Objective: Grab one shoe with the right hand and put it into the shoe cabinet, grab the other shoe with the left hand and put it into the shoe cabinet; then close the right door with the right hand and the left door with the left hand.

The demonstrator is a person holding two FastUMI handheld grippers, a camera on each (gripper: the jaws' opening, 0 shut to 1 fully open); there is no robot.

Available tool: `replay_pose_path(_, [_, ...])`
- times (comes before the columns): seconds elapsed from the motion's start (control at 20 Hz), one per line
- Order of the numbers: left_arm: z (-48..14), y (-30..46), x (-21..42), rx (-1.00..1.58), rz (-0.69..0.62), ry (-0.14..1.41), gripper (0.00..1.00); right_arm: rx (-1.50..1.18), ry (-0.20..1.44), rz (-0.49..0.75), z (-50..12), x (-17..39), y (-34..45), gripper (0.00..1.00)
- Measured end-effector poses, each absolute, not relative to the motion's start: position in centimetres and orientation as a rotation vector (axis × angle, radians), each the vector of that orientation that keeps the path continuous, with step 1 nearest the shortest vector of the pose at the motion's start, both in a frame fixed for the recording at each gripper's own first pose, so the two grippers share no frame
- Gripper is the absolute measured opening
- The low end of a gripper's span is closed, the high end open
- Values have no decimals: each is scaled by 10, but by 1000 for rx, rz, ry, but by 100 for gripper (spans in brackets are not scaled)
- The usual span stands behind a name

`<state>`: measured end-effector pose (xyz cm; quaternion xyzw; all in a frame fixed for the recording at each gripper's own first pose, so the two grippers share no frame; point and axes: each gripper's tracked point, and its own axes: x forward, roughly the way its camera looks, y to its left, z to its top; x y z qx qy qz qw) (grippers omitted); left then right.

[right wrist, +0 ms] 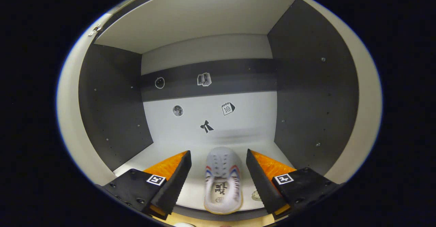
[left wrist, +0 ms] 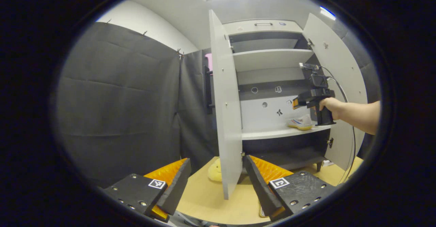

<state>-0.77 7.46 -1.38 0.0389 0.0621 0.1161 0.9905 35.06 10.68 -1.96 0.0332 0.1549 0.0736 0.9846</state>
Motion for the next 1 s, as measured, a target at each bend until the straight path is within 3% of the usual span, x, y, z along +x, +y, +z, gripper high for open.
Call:
replay_pose_path(0.5, [-45, 50, 13, 55, 26, 206, 94, 17, 108, 158, 47, 248, 79, 98])
replay_pose_path(1.0, [-110, 17, 61, -25, -146, 306, 94, -11, 101, 116, 34, 149, 42, 99])
